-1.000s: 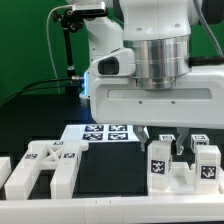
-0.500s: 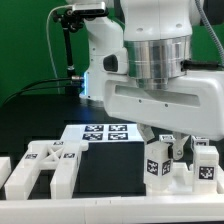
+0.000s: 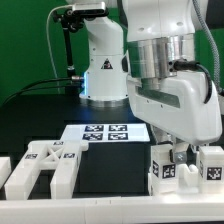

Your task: Assemble chair

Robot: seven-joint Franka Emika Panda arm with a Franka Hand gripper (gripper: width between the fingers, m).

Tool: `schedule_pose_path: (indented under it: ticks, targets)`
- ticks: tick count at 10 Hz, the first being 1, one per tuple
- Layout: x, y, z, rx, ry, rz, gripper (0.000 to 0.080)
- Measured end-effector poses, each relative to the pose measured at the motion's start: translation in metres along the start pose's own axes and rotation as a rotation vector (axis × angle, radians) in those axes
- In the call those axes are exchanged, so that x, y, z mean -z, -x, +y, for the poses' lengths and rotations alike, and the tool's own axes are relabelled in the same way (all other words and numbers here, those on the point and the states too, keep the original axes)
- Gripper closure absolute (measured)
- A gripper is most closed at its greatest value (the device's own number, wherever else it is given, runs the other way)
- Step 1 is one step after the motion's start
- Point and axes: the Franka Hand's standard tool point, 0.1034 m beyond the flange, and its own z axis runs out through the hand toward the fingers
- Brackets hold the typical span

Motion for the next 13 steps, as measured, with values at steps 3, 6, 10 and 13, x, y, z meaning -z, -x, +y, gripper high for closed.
schedule_pose_path:
  ticks: [3, 6, 10, 13]
  targets:
    - [0.001, 0.000, 0.000, 0.474, 0.014, 0.001, 0.0164]
    - [-0.001, -0.007, 0.003, 0.836, 0.006, 0.018, 0.0151]
    - [0.000, -0.013, 0.003, 1.213, 0.037, 0.029, 0.0151]
    - [-0.001, -0.013, 0.002, 1.257, 0.053, 0.038, 0.0278]
